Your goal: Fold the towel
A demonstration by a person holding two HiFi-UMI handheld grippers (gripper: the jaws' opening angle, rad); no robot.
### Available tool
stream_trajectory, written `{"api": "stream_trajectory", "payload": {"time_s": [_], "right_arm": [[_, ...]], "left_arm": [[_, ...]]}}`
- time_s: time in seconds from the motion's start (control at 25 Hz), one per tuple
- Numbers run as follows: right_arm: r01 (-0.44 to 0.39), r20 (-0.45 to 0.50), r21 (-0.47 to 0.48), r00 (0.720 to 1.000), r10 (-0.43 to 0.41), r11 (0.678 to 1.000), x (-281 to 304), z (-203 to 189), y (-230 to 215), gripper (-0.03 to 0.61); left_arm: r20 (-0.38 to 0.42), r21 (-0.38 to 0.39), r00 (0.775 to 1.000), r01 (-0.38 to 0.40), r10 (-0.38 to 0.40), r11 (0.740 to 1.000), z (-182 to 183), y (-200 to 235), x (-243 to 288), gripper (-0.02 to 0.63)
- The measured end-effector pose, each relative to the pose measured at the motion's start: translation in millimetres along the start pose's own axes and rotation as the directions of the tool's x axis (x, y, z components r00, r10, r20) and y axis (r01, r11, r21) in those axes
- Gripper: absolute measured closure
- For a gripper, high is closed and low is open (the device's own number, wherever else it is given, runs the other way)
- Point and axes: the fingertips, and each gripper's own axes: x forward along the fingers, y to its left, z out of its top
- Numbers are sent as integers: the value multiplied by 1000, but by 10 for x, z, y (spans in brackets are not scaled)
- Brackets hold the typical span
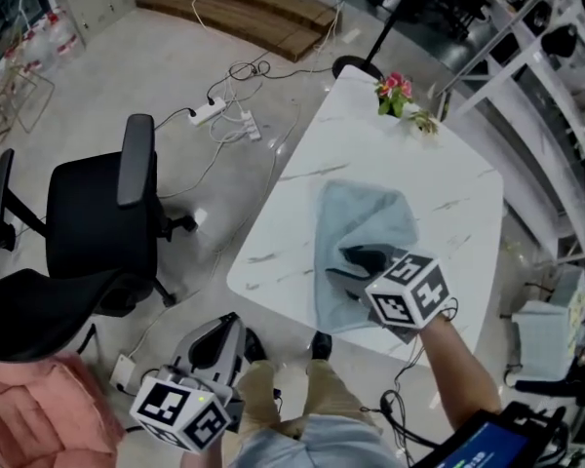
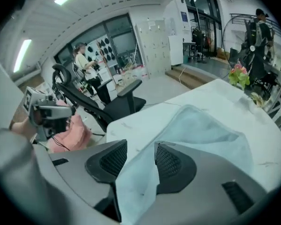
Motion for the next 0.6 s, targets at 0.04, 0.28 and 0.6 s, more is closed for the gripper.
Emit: {"api": "stream_trajectory", "payload": {"time_s": [0.04,0.28,0.6], "right_arm": [[-29,45,12,999,28,1000,-139,71,59,379],[-7,105,-65,994,14,998,-668,-99,-13,379],[-28,214,266,976,-31,964,-740,-732,-707,376]], "left_arm": [[-1,8,1000,12,-12,1000,26,-48,43,606],[-39,43,997,73,-71,996,23,-293,289,606],[-125,68,989,82,-73,994,-199,-340,447,606]]}}
